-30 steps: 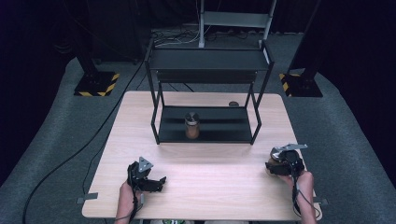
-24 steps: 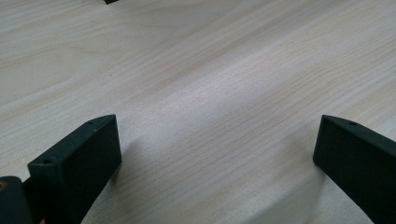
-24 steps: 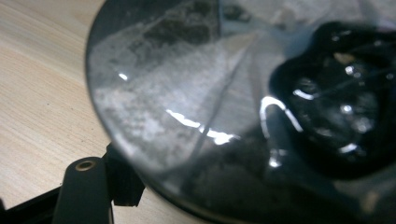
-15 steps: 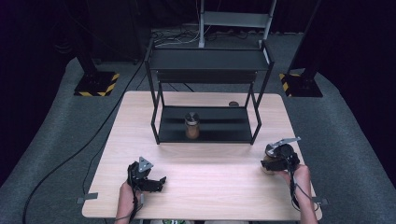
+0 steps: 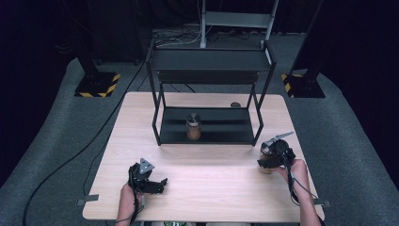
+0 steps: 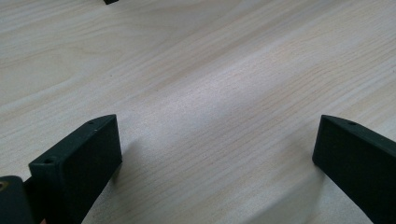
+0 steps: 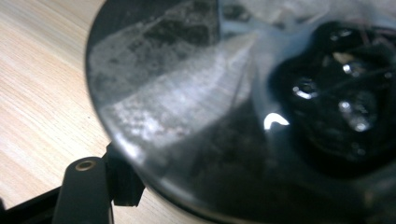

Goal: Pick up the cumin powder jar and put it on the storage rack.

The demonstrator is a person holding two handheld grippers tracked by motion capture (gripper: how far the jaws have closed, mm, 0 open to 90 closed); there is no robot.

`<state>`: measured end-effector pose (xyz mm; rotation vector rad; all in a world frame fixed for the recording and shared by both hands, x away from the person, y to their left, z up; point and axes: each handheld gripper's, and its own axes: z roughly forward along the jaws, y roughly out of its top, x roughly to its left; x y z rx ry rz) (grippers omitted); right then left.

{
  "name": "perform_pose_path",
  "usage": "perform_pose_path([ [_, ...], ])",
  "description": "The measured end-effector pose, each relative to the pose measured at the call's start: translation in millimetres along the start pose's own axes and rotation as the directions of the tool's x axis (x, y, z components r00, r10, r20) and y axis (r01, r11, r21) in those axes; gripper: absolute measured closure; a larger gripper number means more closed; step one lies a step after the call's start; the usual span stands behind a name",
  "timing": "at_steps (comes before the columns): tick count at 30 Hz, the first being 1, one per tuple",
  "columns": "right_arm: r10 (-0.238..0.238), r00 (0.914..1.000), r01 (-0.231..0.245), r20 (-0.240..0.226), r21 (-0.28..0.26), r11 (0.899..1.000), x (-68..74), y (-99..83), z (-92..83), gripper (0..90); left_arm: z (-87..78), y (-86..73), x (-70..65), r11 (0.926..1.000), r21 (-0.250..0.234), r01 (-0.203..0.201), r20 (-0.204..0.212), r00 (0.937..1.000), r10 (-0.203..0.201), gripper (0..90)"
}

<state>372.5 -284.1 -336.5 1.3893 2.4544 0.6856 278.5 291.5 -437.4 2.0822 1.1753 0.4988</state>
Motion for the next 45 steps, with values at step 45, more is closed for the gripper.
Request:
perform_pose_path([
  [45, -0.084, 0.9932, 0.095, -0.08, 0.142, 0.985, 2.0, 84.3, 18.3, 30.1, 0.0, 0.0, 0.0, 1.0, 0.0, 0.0, 0.0, 1.0, 0.0, 0.9],
])
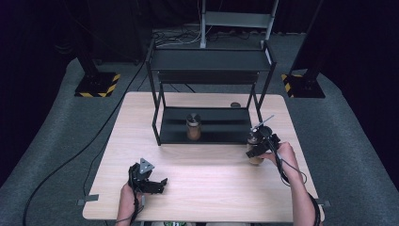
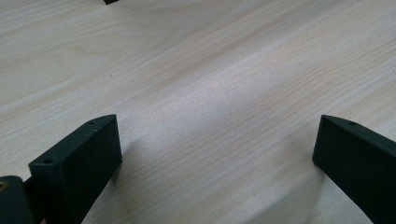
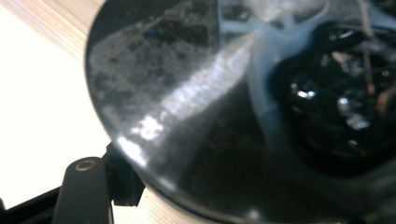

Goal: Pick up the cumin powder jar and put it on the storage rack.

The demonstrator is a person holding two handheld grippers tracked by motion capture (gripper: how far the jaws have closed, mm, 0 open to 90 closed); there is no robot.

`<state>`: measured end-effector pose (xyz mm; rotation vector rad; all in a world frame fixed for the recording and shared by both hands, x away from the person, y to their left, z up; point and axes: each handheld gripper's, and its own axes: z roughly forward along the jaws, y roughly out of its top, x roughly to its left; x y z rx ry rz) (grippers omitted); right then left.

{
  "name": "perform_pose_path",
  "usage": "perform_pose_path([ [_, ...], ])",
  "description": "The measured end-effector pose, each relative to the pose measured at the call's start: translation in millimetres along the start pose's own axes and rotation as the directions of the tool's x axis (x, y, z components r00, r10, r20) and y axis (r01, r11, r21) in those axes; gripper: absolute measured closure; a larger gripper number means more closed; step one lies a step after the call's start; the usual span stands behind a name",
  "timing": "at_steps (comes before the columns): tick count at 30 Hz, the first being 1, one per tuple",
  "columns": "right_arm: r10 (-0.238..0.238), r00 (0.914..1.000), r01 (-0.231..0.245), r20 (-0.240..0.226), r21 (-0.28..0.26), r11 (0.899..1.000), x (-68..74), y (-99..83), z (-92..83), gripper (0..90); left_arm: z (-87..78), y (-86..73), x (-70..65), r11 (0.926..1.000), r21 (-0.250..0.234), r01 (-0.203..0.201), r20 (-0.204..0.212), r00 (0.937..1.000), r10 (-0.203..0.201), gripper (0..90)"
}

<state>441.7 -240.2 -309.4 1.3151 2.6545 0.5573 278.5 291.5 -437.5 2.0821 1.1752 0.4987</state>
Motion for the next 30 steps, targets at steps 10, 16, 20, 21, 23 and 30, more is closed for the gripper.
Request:
perform_pose_path([
  [10, -0.016, 0.9998, 0.016, -0.009, 0.031, 0.999, 2.9, 16.0, 7.9, 30.1, 0.0, 0.0, 0.0, 1.0, 0.0, 0.0, 0.0, 1.0, 0.0, 1.0],
  [16, -0.027, 0.9994, 0.028, -0.02, 0.045, 0.999, 4.4, 26.0, 11.8, 30.1, 0.0, 0.0, 0.0, 1.0, 0.0, 0.0, 0.0, 1.0, 0.0, 1.0],
  [20, -0.037, 0.9991, 0.038, -0.018, 0.048, 0.998, 7.5, 31.8, 12.6, 30.1, 0.0, 0.0, 0.0, 1.0, 0.0, 0.0, 0.0, 1.0, 0.0, 1.0],
  [21, -0.038, 0.9991, 0.039, -0.019, 0.047, 0.998, 7.9, 32.6, 12.5, 30.1, 0.0, 0.0, 0.0, 1.0, 0.0, 0.0, 0.0, 1.0, 0.0, 1.0],
  [23, -0.043, 0.9988, 0.044, -0.022, 0.044, 0.998, 8.4, 35.0, 12.6, 30.1, 0.0, 0.0, 0.0, 1.0, 0.0, 0.0, 0.0, 1.0, 0.0, 1.0],
  [30, -0.051, 0.9984, 0.052, -0.026, 0.038, 0.998, 11.4, 42.1, 13.0, 30.1, -0.1, 0.0, 0.1, 1.0, 0.0, -0.001, 0.0, 1.0, 0.001, 1.1],
])
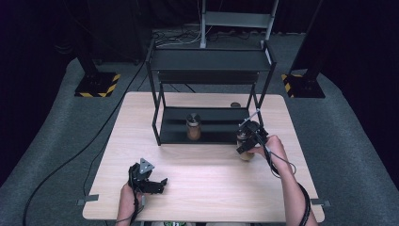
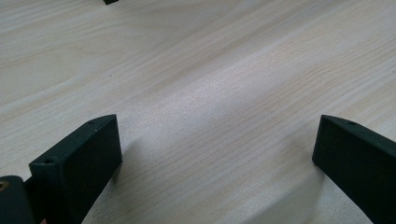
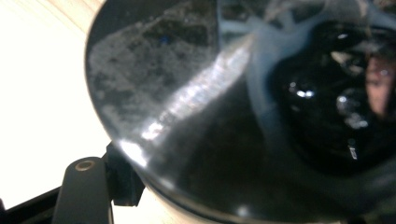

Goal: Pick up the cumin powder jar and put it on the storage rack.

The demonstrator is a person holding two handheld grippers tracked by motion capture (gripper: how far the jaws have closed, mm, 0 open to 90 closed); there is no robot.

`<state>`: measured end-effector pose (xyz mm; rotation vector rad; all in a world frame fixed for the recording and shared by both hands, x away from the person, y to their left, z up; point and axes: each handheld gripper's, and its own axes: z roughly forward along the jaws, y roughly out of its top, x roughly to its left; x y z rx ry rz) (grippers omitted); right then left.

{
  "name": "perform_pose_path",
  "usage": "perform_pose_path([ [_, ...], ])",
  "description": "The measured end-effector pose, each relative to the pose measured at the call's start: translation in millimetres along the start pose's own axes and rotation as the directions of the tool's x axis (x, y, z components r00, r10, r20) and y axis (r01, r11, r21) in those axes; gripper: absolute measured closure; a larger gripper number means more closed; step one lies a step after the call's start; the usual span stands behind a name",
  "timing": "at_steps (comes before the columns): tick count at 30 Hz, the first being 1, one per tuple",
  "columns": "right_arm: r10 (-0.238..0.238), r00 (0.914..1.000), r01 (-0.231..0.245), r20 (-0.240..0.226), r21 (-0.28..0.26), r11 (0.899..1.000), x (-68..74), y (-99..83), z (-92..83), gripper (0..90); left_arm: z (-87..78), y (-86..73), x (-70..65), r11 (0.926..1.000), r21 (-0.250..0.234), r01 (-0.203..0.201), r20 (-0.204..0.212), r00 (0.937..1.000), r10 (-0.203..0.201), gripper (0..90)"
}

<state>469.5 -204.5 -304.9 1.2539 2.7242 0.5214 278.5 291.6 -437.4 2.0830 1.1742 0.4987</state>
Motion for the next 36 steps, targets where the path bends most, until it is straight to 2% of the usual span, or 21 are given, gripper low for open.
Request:
perform_pose_path([
  [20, -0.019, 0.9998, 0.019, 0.002, -0.036, 0.999, 8.7, 15.2, 7.4, 30.1, -0.1, -0.1, 0.0, 1.0, 0.0, 0.0, 0.0, 1.0, 0.0, 1.2],
  [29, -0.019, 0.9995, 0.021, 0.025, -0.087, 0.996, 13.9, 14.7, 6.2, 30.0, -0.1, 0.0, 0.0, 1.0, 0.0, 0.0, 0.0, 1.0, 0.0, 1.2],
  [36, -0.009, 0.9986, 0.018, 0.052, -0.163, 0.986, 18.6, 9.6, 6.9, 30.1, -0.1, 0.0, 0.1, 1.0, 0.0, -0.001, 0.001, 1.0, 0.001, 1.2],
])
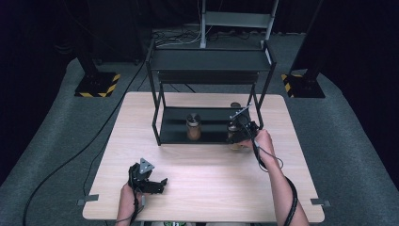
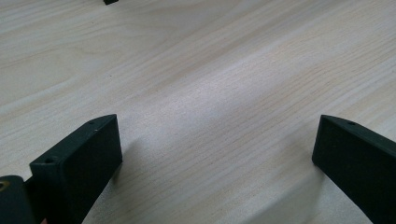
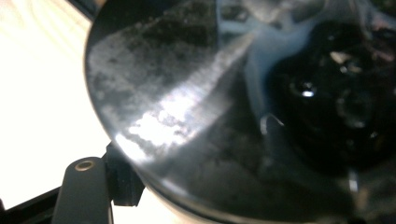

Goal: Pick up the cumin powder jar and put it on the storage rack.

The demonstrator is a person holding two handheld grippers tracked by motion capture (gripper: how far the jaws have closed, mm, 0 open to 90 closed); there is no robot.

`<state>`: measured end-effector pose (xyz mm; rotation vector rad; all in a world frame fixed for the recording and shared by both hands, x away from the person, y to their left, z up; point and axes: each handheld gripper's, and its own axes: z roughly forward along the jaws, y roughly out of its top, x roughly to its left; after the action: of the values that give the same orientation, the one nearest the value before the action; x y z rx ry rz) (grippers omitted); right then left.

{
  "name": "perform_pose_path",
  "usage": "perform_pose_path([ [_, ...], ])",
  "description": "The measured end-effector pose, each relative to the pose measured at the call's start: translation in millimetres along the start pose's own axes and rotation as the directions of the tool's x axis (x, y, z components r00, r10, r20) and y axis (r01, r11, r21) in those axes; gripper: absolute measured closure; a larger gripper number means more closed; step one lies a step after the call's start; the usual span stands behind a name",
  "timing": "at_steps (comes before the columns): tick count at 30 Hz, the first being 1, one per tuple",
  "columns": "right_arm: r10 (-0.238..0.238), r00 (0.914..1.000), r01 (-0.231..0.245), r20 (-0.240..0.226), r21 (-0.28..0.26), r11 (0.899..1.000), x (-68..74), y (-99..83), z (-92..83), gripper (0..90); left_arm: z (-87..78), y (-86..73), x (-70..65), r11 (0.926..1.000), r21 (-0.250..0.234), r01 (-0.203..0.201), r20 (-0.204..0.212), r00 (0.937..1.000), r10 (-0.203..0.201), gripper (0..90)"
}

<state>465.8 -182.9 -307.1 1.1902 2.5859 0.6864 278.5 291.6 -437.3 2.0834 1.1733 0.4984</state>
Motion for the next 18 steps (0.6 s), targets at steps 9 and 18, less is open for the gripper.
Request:
perform_pose_path([
  [9, -0.009, 0.9992, 0.012, 0.038, -0.066, 0.998, 10.3, -3.2, 4.1, 30.1, 0.0, 0.0, 0.0, 1.0, 0.0, 0.0, 0.0, 1.0, 0.0, 1.2],
  [18, -0.006, 0.9981, 0.013, 0.062, -0.123, 0.992, 15.9, -5.2, 8.8, 30.1, 0.0, 0.0, 0.0, 1.0, 0.0, 0.0, 0.0, 1.0, 0.0, 1.2],
])
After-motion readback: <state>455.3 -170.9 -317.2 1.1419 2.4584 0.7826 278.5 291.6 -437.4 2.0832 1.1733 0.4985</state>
